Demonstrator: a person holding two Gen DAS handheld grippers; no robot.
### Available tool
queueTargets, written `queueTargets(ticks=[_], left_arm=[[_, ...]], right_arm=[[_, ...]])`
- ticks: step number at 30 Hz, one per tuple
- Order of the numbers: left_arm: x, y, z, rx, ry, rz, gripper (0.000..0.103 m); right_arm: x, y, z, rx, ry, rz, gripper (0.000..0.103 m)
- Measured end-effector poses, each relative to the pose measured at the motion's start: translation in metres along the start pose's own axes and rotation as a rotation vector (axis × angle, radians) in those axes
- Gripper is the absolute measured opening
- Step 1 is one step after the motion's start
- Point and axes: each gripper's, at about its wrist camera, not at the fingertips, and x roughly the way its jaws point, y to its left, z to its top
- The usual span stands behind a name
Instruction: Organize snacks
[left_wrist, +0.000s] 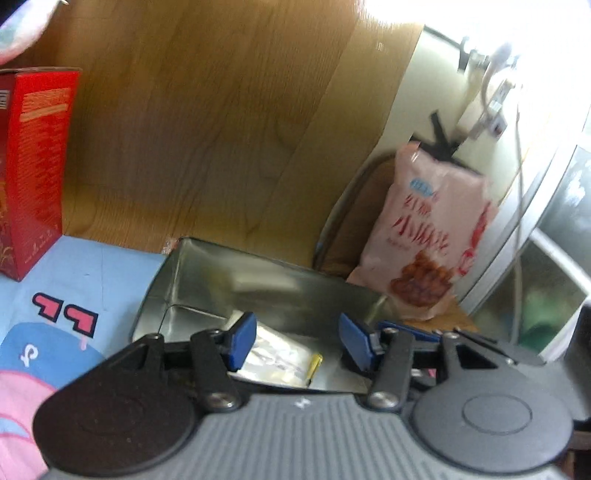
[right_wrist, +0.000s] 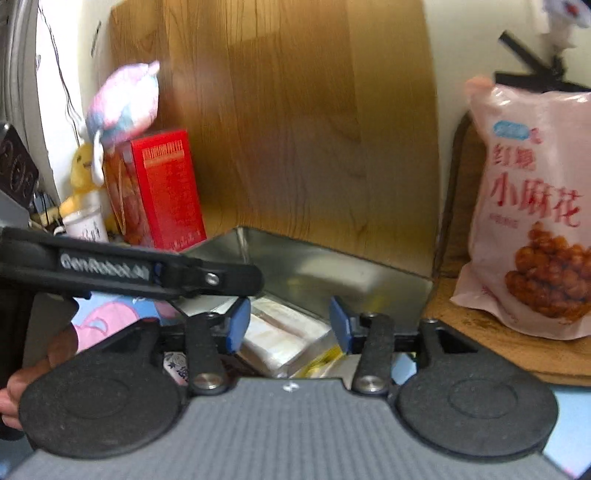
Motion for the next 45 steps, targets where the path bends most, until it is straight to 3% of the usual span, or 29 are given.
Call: queueTargets(ticks=[4, 7, 10, 15, 19, 21, 27, 30, 33, 35, 39, 45], left_arm=[[-0.044, 0.011, -0.007, -0.005, -0.088, -0.004, 0.058], [-0.074, 0.032, -0.025, -0.025, -0.097, 0.045, 0.059], [-0.093, 0.049, -0.048, -0.064, -0.06, 0.06, 0.059], [-0.113, 0.056, -0.083, -0.082, -0.025, 0.092, 0.057], [-0.121, 0.078, -0.09, -0.164, -0.014, 0.155, 0.056], [-0.123, 0.087, -0.092, -0.205, -0.009, 0.133, 0.055], [-0.103, 0.077, -0.101, -0.175, 0.038, 0.088, 0.056], [-0.089, 0.068, -0.106, -0.144, 0.041, 0.099, 0.056], [-0.083, 0.057, -0.109, -0.106, 0.048, 0.103, 0.045], [-0.086, 0.051, -0.114, -0.073, 0.051, 0.112, 0.043], [-0.105, 0.045, -0.129, -0.099, 0.059, 0.094, 0.043], [-0.133, 0.014, -0.167, -0.071, 0.098, -0.029, 0.041]], right_arm=[[-0.046, -0.014, -0.018, 0.102, -0.062, 0.02, 0.057], [-0.069, -0.007, -0.044, 0.155, -0.047, 0.091, 0.057], [-0.07, 0.014, -0.068, 0.145, 0.024, 0.145, 0.057], [-0.053, 0.051, -0.074, 0.118, 0.091, 0.22, 0.056], [-0.05, 0.098, -0.076, -0.013, 0.115, 0.323, 0.056], [-0.04, 0.115, -0.081, -0.028, 0.162, 0.379, 0.055], [-0.028, 0.13, -0.088, -0.188, 0.142, 0.117, 0.061], [-0.023, 0.127, -0.088, -0.214, 0.17, 0.103, 0.069], [-0.015, 0.121, -0.087, -0.193, 0.194, 0.135, 0.071], [-0.017, 0.121, -0.087, -0.191, 0.191, 0.139, 0.067], [-0.033, 0.122, -0.095, -0.212, 0.179, 0.157, 0.044], [-0.092, 0.102, -0.12, -0.146, 0.17, 0.176, 0.038]])
